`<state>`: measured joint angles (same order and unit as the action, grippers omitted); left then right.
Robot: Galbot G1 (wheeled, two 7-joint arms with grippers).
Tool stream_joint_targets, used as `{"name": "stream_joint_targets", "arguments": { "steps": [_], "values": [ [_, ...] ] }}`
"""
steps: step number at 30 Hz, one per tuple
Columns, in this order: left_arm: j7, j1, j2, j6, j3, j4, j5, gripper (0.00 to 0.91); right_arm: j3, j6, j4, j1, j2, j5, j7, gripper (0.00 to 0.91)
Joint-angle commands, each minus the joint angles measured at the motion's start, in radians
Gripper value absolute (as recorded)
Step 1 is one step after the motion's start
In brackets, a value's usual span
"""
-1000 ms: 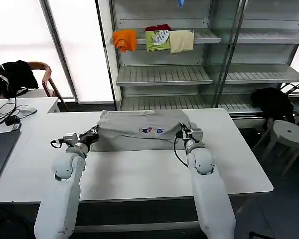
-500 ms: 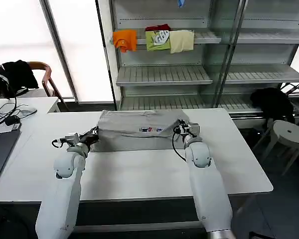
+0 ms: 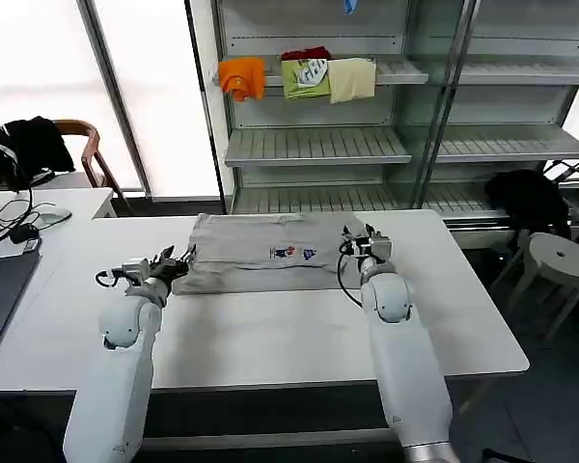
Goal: Fold and organize the clothes.
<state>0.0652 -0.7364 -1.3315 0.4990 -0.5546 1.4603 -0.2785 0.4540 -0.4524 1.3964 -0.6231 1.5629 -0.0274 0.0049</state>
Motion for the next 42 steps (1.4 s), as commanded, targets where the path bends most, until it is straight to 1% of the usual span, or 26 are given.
{"name": "stream_joint_targets", "arguments": {
  "steps": [1, 2, 5, 11, 16, 21, 22, 23, 24, 25, 26, 27, 28, 29, 30, 33, 35, 36, 37, 38, 39, 40, 41, 42],
  "values": [
    [0.011, -0.067, 0.003, 0.035, 0.001, 0.075, 0.038, 0.907, 0.003, -0.047, 0.132, -0.087, -0.038, 0.034, -0.002, 0.907],
    [0.014, -0.08, 0.002, 0.047, 0.001, 0.08, 0.078, 0.907, 0.003, -0.085, 0.188, -0.12, -0.053, 0.032, -0.009, 0.907],
    [0.03, -0.114, 0.006, 0.078, 0.005, 0.092, 0.108, 0.907, 0.007, -0.123, 0.25, -0.191, -0.068, 0.028, -0.008, 0.907],
    [0.037, -0.14, 0.01, 0.077, 0.009, 0.094, 0.141, 0.907, 0.012, -0.125, 0.281, -0.263, -0.087, 0.025, -0.011, 0.907],
    [0.036, -0.144, 0.011, 0.078, 0.004, 0.092, 0.141, 0.907, 0.015, -0.125, 0.279, -0.288, -0.086, 0.02, -0.008, 0.907],
    [0.037, -0.146, 0.01, 0.077, 0.001, 0.083, 0.141, 0.907, 0.015, -0.125, 0.265, -0.301, -0.083, -0.007, -0.003, 0.907],
    [0.038, -0.146, 0.009, 0.077, 0.0, 0.082, 0.141, 0.907, 0.015, -0.124, 0.259, -0.302, -0.084, -0.006, -0.004, 0.877],
    [0.038, -0.146, 0.008, 0.077, 0.0, 0.081, 0.141, 0.907, 0.015, -0.124, 0.257, -0.302, -0.084, -0.006, -0.004, 0.826],
    [0.038, -0.147, 0.007, 0.077, 0.0, 0.081, 0.142, 0.907, 0.014, -0.122, 0.251, -0.302, -0.086, -0.006, -0.004, 0.695],
    [0.038, -0.147, 0.007, 0.077, 0.001, 0.08, 0.145, 0.907, 0.013, -0.121, 0.246, -0.3, -0.086, -0.006, 0.0, 0.605],
    [0.037, -0.147, 0.007, 0.078, 0.001, 0.08, 0.146, 0.907, 0.013, -0.121, 0.242, -0.3, -0.085, -0.007, 0.001, 0.443],
    [0.037, -0.147, 0.007, 0.078, 0.002, 0.08, 0.149, 0.907, 0.013, -0.115, 0.237, -0.3, -0.082, -0.01, 0.003, 0.353],
    [0.04, -0.148, 0.008, 0.078, 0.003, 0.079, 0.151, 0.907, 0.012, -0.112, 0.232, -0.301, -0.08, -0.013, 0.003, 0.141],
    [0.041, -0.148, 0.008, 0.078, 0.004, 0.078, 0.153, 0.907, 0.012, -0.112, 0.23, -0.301, -0.079, -0.013, 0.003, 0.101],
    [0.042, -0.149, 0.008, 0.078, 0.005, 0.077, 0.157, 0.907, 0.011, -0.112, 0.227, -0.301, -0.079, -0.014, 0.004, 0.01],
    [0.046, -0.15, 0.006, 0.078, 0.007, 0.076, 0.162, 0.887, 0.007, -0.108, 0.217, -0.301, -0.076, -0.014, 0.003, 0.0],
    [0.049, -0.151, 0.005, 0.078, 0.008, 0.074, 0.163, 0.736, 0.006, -0.108, 0.212, -0.299, -0.073, -0.015, 0.001, 0.0],
    [0.049, -0.151, 0.005, 0.078, 0.009, 0.073, 0.163, 0.615, 0.005, -0.108, 0.212, -0.298, -0.072, -0.014, 0.001, 0.0],
    [0.051, -0.151, 0.005, 0.078, 0.01, 0.072, 0.163, 0.544, 0.005, -0.108, 0.211, -0.297, -0.071, -0.013, 0.0, 0.0],
    [0.053, -0.151, 0.006, 0.078, 0.011, 0.072, 0.163, 0.353, 0.005, -0.107, 0.212, -0.296, -0.069, -0.011, -0.001, 0.0],
    [0.054, -0.151, 0.006, 0.078, 0.011, 0.072, 0.163, 0.131, 0.005, -0.107, 0.213, -0.296, -0.068, -0.011, -0.001, 0.0],
    [0.059, -0.151, 0.007, 0.078, 0.01, 0.073, 0.162, 0.01, 0.006, -0.106, 0.216, -0.295, -0.065, -0.01, -0.005, 0.0],
    [0.062, -0.152, 0.007, 0.078, 0.01, 0.074, 0.162, 0.0, 0.005, -0.106, 0.218, -0.295, -0.065, -0.009, -0.007, 0.0],
    [0.063, -0.152, 0.007, 0.078, 0.01, 0.074, 0.161, 0.01, 0.005, -0.105, 0.219, -0.295, -0.065, -0.009, -0.008, 0.0]
  ]
}}
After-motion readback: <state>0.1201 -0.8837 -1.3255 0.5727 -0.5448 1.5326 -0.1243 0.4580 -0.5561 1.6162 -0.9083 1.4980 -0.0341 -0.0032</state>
